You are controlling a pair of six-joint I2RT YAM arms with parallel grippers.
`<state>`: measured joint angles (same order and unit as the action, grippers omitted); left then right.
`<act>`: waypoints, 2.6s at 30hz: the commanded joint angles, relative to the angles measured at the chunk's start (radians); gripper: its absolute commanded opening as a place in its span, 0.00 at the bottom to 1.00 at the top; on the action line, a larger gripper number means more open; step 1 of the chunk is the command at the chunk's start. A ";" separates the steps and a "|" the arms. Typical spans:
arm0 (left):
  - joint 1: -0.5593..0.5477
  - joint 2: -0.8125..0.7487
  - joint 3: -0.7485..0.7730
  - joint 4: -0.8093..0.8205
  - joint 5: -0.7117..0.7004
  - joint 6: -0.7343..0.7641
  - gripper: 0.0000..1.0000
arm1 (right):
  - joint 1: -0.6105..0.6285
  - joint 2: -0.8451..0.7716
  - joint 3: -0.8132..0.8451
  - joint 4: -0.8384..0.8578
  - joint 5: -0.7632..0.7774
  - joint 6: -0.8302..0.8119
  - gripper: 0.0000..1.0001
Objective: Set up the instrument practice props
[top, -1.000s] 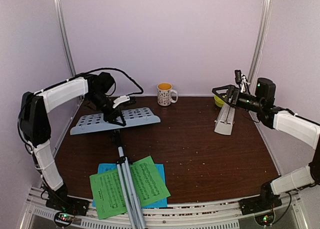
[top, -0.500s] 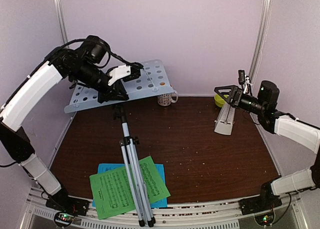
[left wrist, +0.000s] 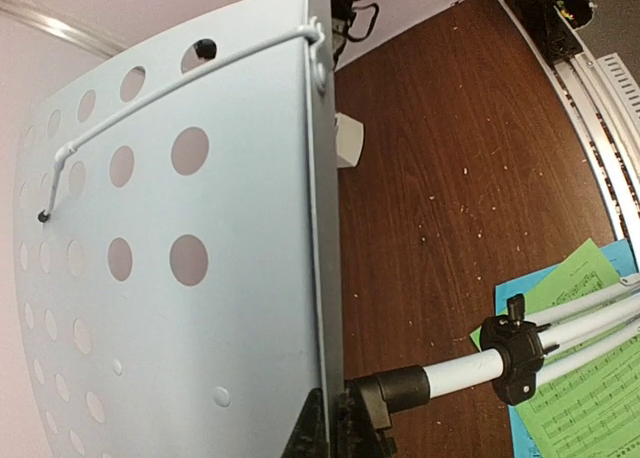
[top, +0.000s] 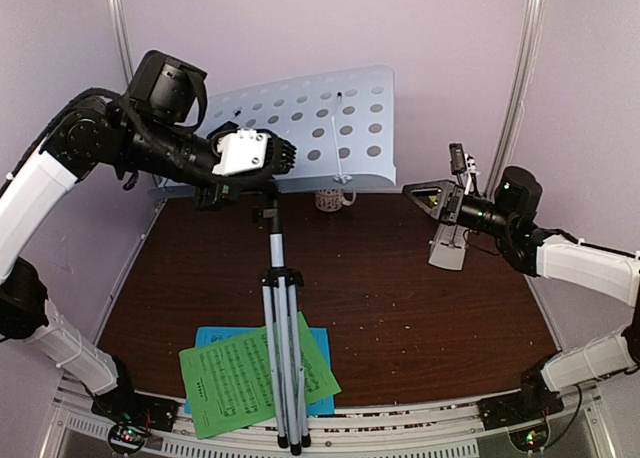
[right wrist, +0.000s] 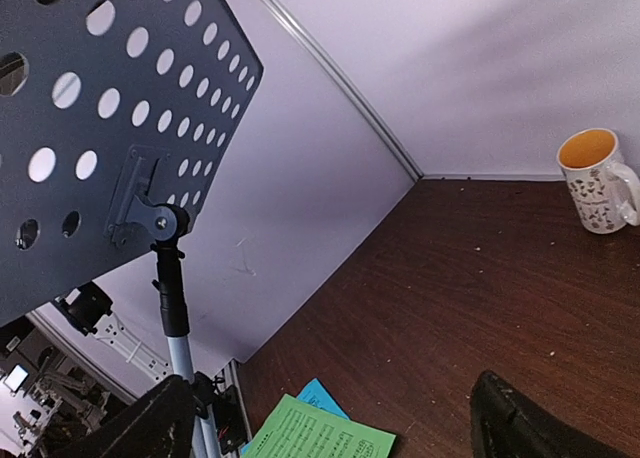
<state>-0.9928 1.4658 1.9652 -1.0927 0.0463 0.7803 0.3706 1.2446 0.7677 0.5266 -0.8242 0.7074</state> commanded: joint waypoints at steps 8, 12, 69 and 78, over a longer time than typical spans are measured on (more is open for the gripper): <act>-0.076 -0.135 -0.014 0.504 -0.002 0.255 0.00 | 0.224 0.103 0.151 0.142 -0.041 0.074 0.92; -0.082 -0.164 -0.058 0.581 0.041 0.272 0.00 | 0.299 0.166 0.224 0.168 -0.038 0.092 0.90; -0.093 -0.342 -0.334 0.830 0.054 0.144 0.88 | 0.472 0.213 0.484 0.110 0.098 0.049 0.00; -0.091 -0.450 -0.523 0.987 -0.128 -0.036 0.93 | 0.408 0.115 0.565 0.015 0.185 -0.060 0.00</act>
<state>-1.0821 1.0424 1.5105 -0.2436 0.0368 0.8715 0.7975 1.5154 1.2041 0.2832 -0.6842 0.7372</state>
